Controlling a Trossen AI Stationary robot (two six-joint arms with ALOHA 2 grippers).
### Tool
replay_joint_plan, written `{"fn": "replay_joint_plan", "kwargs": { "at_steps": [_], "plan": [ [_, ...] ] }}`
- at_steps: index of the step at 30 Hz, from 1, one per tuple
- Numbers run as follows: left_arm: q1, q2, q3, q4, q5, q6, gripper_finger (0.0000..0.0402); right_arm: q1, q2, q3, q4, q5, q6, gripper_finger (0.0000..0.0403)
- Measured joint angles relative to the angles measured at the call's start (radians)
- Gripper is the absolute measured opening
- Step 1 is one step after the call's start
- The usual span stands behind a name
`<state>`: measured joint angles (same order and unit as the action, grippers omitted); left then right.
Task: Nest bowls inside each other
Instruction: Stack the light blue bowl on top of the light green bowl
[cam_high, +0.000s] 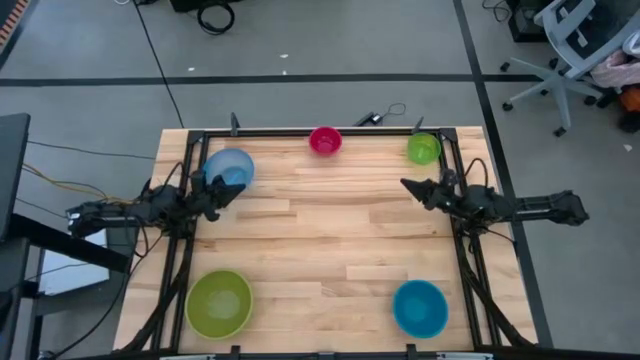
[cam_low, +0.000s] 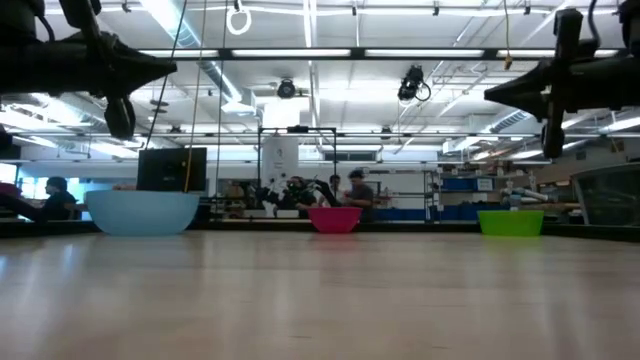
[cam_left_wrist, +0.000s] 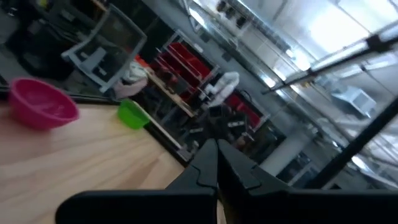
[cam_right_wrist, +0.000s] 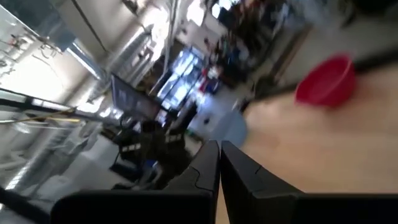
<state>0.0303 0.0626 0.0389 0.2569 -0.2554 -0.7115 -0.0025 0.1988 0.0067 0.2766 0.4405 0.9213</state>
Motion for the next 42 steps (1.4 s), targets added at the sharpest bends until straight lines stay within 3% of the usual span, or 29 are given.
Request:
{"fn": "replay_joint_plan", "kwargs": {
  "at_steps": [4,8,13,22,25,29,33,42],
  "plan": [
    [-0.001,0.077,0.058,0.004,0.021,0.033,0.0007,0.0,0.111,0.0,0.134,-0.099,0.135,0.0023],
    [0.002,0.187,0.146,-0.06,0.022,0.071,0.0007,0.0,0.25,0.076,0.248,-0.122,0.137,0.0023],
    [0.031,0.319,0.323,-0.321,0.024,0.095,0.0032,0.0,0.486,0.294,0.247,-0.112,0.002,0.0023],
    [0.147,0.447,0.591,-0.837,-0.014,0.1,0.0133,-0.051,0.903,0.638,0.202,0.01,-0.088,0.0023],
    [0.183,0.471,0.609,-0.936,-0.013,0.114,0.016,-0.085,0.989,0.708,0.134,-0.016,-0.003,0.0025],
    [0.205,0.497,0.609,-0.949,0.014,0.181,0.0181,-0.112,1.101,0.791,0.016,-0.115,0.018,0.0038],
    [0.209,0.516,0.61,-0.949,0.017,0.226,0.0185,-0.119,1.227,0.896,-0.08,-0.183,0.019,0.0069],
    [0.208,0.519,0.61,-0.975,0.017,0.328,0.0185,-0.158,1.547,1.221,-0.297,-0.205,0.07,0.015]
  ]
}}
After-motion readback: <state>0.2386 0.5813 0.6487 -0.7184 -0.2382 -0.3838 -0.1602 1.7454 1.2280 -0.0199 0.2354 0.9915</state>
